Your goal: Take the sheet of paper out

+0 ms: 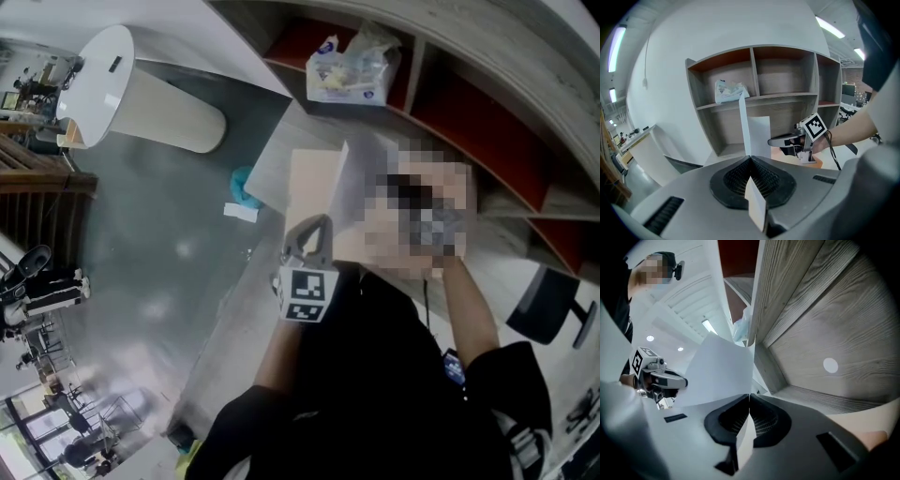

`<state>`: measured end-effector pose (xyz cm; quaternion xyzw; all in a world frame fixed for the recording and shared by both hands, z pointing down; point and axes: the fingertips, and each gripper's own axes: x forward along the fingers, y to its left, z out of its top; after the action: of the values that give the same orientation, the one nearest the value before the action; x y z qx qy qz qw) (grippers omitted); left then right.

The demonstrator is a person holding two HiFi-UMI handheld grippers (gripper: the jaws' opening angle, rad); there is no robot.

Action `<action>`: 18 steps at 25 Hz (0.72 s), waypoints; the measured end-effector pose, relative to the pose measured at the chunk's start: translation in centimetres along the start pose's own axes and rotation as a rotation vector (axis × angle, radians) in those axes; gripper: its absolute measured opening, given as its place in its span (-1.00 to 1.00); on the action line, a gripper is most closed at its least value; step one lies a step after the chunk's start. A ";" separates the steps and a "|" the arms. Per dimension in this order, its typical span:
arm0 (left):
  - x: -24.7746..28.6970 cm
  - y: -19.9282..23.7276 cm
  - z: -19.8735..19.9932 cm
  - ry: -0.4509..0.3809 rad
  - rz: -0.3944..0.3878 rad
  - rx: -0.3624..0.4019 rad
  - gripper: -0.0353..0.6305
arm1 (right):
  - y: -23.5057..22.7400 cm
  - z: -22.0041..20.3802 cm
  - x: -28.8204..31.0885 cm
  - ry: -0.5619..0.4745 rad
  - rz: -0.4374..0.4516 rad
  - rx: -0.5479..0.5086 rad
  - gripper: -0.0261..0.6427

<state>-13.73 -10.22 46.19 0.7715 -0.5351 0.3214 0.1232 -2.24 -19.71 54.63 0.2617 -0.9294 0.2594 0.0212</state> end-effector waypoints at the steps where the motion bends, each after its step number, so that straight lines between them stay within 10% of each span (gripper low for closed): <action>1: 0.1 -0.1 0.0 0.004 0.008 -0.001 -0.76 | 0.1 0.2 -0.1 -0.003 -0.001 -0.008 -0.86; 18: 0.6 -0.6 -2.2 0.027 0.093 -0.069 -0.76 | 3.5 2.3 -2.4 -0.015 -0.082 -0.204 -0.87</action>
<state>-13.82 -9.29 48.31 0.7367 -0.5794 0.3186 0.1418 -1.75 -17.16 50.54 0.2979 -0.9396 0.1605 0.0514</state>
